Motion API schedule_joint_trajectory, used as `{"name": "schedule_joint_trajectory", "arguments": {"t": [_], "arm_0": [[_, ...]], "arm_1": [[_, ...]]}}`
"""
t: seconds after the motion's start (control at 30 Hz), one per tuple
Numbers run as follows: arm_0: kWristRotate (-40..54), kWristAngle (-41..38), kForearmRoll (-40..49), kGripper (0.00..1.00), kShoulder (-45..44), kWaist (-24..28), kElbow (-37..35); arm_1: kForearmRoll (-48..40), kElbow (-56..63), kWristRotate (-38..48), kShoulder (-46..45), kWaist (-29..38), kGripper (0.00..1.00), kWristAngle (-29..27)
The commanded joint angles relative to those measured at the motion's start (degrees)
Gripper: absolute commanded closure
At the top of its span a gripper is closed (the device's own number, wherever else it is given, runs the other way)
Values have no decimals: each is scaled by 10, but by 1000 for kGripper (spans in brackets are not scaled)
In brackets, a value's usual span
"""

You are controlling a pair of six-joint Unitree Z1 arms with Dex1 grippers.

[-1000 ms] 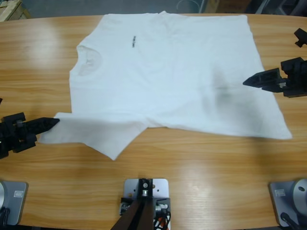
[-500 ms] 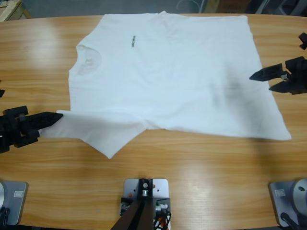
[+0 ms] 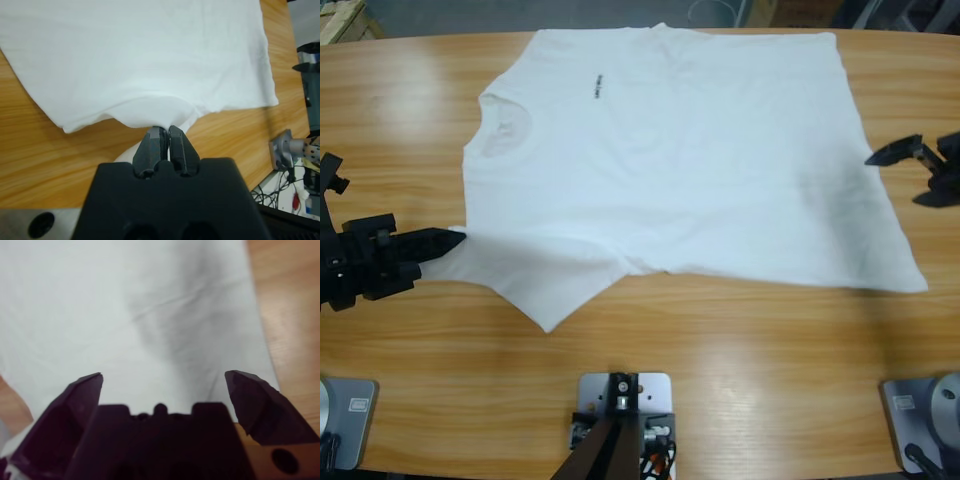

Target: Fold clothes

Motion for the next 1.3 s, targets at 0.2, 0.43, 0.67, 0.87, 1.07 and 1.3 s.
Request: {"name": "schedule_joint_trajectory", "arguments": {"t": [0.2,0.43,0.67,0.87,1.07,1.3], "arm_0": [[27,-30,8,1000,72,30,-23],[27,-31,8,1000,85,35,-23],[30,-33,8,1000,90,41,-21],[30,-33,8,1000,89,42,-23],[46,-33,7,1000,92,60,-27],[72,-47,8,1000,104,87,-50]], "arm_1": [[-61,70,68,-27,9,0,-33],[-66,71,71,-24,9,0,-32],[-89,88,78,-12,-1,0,-43],[-93,108,101,-4,-1,0,-42],[-90,114,108,-17,16,0,-86],[-57,107,121,-12,37,0,-121]]}}
